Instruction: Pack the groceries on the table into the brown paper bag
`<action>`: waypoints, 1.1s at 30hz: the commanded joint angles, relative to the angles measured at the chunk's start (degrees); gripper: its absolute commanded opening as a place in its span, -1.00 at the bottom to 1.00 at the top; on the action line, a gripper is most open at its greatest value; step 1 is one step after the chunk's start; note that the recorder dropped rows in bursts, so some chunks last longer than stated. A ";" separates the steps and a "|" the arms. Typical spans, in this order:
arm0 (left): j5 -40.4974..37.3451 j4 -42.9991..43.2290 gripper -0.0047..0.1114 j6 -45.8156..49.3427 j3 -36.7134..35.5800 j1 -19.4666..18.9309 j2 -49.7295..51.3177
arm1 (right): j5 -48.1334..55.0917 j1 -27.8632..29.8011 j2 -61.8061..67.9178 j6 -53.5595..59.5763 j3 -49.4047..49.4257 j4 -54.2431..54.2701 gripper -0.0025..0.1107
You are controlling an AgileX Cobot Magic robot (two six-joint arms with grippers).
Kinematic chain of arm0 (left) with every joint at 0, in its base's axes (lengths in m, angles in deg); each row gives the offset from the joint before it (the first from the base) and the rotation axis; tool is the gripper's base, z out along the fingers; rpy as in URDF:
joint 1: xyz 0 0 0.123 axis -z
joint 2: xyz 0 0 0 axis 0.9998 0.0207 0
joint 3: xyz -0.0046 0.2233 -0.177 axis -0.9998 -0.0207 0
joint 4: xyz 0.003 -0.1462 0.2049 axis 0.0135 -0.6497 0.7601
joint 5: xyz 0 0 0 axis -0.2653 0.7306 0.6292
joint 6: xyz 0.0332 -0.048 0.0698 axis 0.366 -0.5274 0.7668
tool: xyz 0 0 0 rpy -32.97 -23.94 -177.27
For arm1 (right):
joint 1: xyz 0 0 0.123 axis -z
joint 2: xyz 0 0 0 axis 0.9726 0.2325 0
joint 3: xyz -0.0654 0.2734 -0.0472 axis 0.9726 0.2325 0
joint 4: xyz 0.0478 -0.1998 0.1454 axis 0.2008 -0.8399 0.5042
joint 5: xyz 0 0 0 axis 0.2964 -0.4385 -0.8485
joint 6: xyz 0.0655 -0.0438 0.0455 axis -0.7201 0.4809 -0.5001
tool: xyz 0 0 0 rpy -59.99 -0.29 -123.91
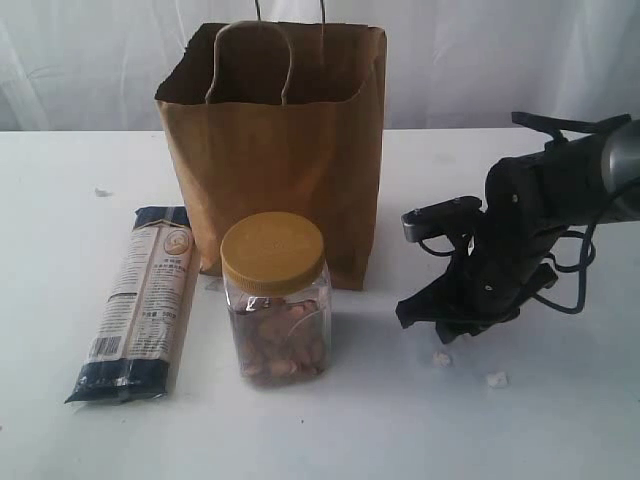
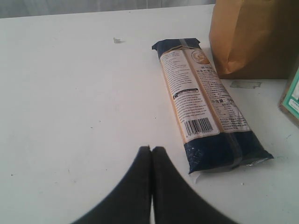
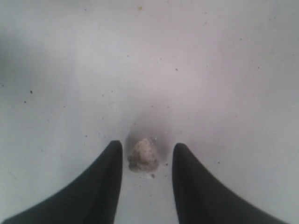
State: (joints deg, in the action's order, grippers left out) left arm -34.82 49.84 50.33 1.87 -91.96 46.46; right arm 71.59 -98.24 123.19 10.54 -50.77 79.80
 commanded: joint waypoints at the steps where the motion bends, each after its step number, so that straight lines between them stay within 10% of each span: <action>1: -0.14 -0.40 -0.92 -0.29 -0.16 -0.19 -0.28 | -0.33 -0.04 0.00 0.66 0.21 0.10 -0.43; 11: -0.14 -0.40 -0.92 -0.29 -0.16 -0.19 -0.28 | 0.98 -0.04 0.00 2.63 -0.03 -0.04 -0.92; 33: -0.14 -0.40 -0.92 -0.29 -0.16 -0.19 -0.28 | 18.38 -0.04 -11.49 3.44 -5.45 2.73 -0.94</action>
State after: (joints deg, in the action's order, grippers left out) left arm -34.82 49.84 50.33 1.87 -91.96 46.46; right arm 85.97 -98.24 115.39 13.29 -56.54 81.06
